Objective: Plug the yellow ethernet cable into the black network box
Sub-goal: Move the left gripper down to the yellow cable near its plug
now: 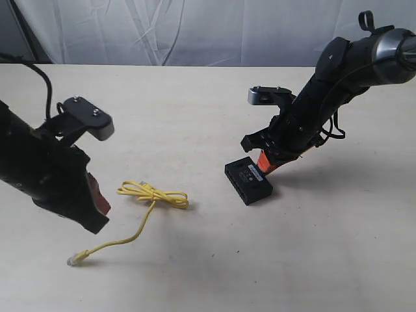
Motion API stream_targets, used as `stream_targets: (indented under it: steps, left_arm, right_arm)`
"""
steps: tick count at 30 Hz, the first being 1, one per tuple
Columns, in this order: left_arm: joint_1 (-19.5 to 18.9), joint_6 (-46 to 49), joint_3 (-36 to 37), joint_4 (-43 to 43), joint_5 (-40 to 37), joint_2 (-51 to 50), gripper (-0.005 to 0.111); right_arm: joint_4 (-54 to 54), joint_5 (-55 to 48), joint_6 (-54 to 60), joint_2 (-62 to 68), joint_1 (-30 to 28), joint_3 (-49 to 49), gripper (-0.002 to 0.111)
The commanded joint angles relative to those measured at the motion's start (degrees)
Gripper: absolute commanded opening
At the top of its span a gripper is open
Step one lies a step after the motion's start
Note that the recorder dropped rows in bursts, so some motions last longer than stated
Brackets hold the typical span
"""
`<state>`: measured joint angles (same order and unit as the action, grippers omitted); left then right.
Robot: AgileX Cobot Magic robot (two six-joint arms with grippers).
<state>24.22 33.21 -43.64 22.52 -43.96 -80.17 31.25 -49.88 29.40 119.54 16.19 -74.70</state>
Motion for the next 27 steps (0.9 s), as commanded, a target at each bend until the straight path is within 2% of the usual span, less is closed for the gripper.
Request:
stream_targets:
  steps: [1, 7, 11, 18, 24, 27]
  left_arm:
    - [1.63, 0.84, -0.48, -0.2, -0.18, -1.95, 0.0]
    - [1.63, 3.29, -0.48, -3.7, -1.16, -3.23, 0.0]
    - [1.63, 0.27, -0.48, -8.01, -0.9, -6.22, 0.0]
    - [1.63, 0.49, -0.72, -2.77, -0.38, -8.68, 0.0]
    - [1.63, 0.14, -4.65, -2.77, -6.61, -7.13, 0.0]
    - [1.63, 0.14, -4.92, -3.25, -6.84, -7.38, 0.003]
  right_arm:
    - [-1.16, 0.18, 0.22, -0.04, -0.08, 0.19, -0.001]
    - [-1.16, 0.18, 0.22, -0.04, -0.08, 0.19, -0.001]
    - [-1.16, 0.18, 0.22, -0.04, -0.08, 0.19, -0.001]
    - [-1.16, 0.18, 0.22, -0.04, -0.08, 0.19, -0.001]
    - [-1.16, 0.18, 0.22, -0.04, -0.08, 0.19, -0.001]
    - [-1.16, 0.18, 0.22, -0.04, -0.08, 0.19, -0.001]
